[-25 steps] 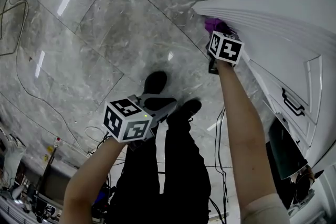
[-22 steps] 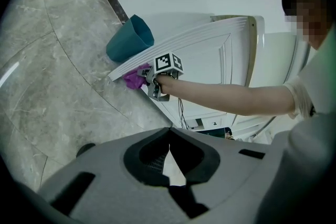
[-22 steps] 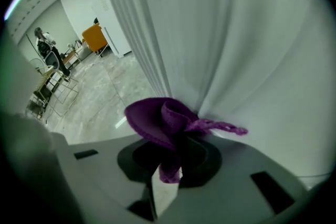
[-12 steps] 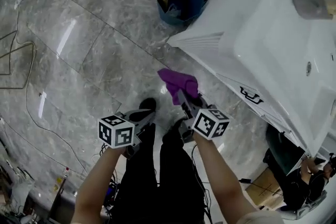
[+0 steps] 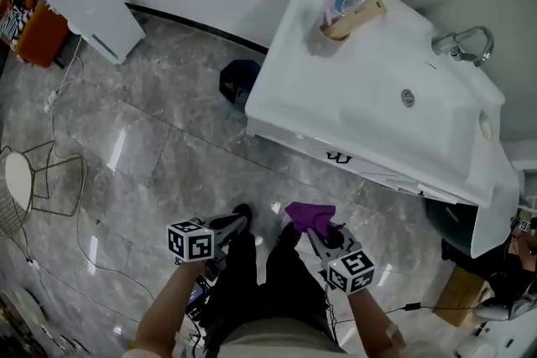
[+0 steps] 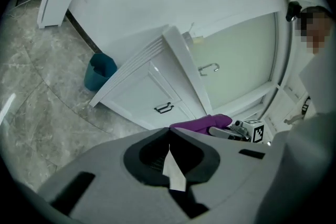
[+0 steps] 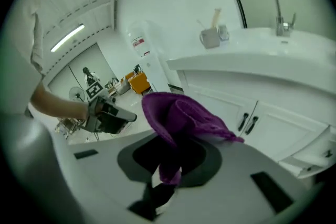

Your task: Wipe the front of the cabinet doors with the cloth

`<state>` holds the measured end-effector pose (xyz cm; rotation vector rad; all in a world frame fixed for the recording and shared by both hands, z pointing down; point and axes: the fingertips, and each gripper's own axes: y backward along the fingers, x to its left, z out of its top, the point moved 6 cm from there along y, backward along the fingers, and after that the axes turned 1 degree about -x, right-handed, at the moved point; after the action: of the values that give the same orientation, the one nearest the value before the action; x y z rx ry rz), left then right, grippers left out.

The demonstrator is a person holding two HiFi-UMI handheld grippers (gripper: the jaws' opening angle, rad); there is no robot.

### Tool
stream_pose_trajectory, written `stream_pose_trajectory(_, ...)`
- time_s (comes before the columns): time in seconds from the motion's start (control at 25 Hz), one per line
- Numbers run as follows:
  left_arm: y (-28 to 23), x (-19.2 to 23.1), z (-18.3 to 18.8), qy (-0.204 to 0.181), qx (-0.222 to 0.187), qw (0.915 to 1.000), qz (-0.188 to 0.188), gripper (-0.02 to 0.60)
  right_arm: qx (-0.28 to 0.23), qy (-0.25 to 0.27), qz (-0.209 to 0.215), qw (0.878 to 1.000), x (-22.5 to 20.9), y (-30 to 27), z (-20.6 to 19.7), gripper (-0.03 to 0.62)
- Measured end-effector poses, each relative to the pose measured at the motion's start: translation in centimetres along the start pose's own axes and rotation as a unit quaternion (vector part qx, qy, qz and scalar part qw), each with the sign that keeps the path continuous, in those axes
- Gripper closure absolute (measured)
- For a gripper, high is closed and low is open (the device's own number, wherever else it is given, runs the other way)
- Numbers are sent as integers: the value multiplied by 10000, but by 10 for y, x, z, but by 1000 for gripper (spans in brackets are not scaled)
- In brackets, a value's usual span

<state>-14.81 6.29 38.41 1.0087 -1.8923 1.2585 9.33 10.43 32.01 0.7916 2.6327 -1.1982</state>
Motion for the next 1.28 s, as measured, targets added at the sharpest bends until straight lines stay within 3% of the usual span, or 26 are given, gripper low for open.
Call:
stream_pose_trajectory(0.16, 19, -65, 8, -524, -17, 9978, -400, 561, -496, 64, -136, 9987, 22, 73, 33, 534)
stream_pose_trajectory(0.4, 46, -124, 17, -1660, 22, 9846, -551, 561, -1119, -1008, 309, 9881, 57, 140, 59, 534)
stream_pose_trajectory(0.56, 65, -137, 30, -2285, -72, 9723, -496, 561, -1658, -1655, 577, 9705, 74, 171, 72, 533)
stream_pose_trajectory(0.68, 79, -138, 39, -2357, -249, 9699, -558, 561, -1870, -1789, 680, 9635, 86, 186, 75, 533)
stream_pose_trajectory(0.84, 88, -136, 51, -2277, -385, 9703, -727, 561, -1760, -1577, 778, 9685, 104, 193, 71, 531)
stream_pose_trajectory(0.96, 92, -142, 54, -2547, -446, 9633, -714, 561, -1674, -1317, 906, 9728, 114, 194, 66, 531)
stream_pose_trajectory(1.04, 96, -147, 46, -2628, -584, 9609, -646, 561, -1654, -1064, 1015, 9752, 120, 195, 61, 531)
stream_pose_trajectory(1.28, 96, -164, -6, -2458, -802, 9655, -300, 561, -1758, -584, 1222, 9751, 127, 229, 40, 531)
